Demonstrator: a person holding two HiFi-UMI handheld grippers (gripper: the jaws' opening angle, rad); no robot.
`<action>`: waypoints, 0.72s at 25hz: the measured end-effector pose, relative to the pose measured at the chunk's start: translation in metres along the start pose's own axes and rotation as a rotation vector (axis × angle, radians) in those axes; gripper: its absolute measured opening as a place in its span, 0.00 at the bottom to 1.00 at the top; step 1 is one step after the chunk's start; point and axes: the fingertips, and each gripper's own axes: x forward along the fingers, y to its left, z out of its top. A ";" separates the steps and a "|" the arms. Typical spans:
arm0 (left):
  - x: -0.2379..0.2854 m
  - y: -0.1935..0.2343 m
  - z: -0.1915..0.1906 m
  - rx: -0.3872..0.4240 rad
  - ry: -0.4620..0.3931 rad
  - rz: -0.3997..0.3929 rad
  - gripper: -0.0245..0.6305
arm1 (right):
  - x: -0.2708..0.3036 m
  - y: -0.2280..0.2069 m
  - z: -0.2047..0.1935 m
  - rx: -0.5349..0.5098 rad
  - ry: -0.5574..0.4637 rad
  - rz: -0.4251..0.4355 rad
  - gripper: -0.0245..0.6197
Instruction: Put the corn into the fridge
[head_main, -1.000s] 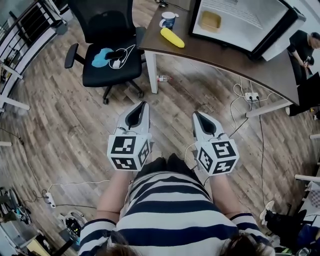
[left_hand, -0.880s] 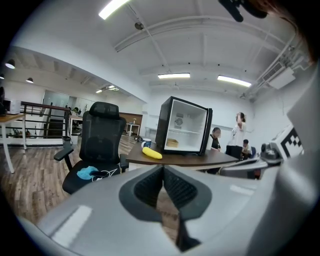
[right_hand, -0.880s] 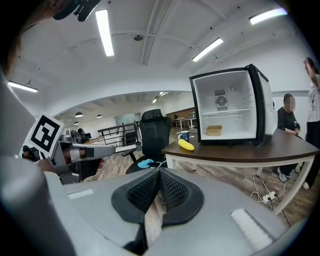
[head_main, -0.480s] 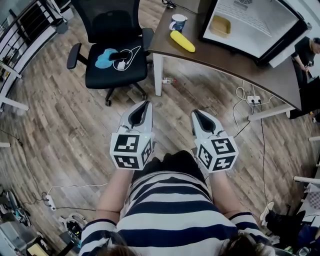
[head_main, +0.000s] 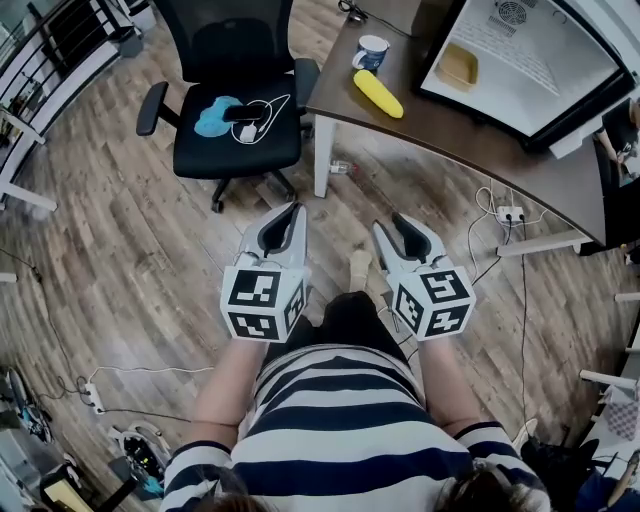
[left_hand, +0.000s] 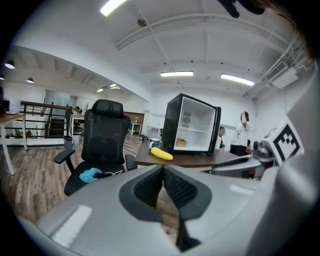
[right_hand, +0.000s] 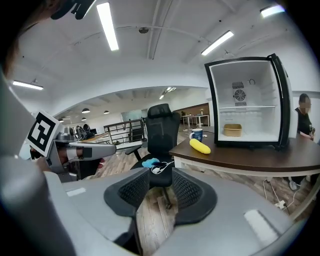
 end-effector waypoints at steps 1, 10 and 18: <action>0.005 0.003 0.002 -0.001 -0.003 0.008 0.04 | 0.006 -0.003 0.004 -0.004 -0.002 0.007 0.25; 0.072 0.017 0.022 -0.015 -0.006 0.057 0.04 | 0.064 -0.049 0.040 -0.041 -0.010 0.062 0.30; 0.143 0.020 0.036 -0.039 0.024 0.086 0.04 | 0.115 -0.104 0.064 -0.050 0.028 0.104 0.32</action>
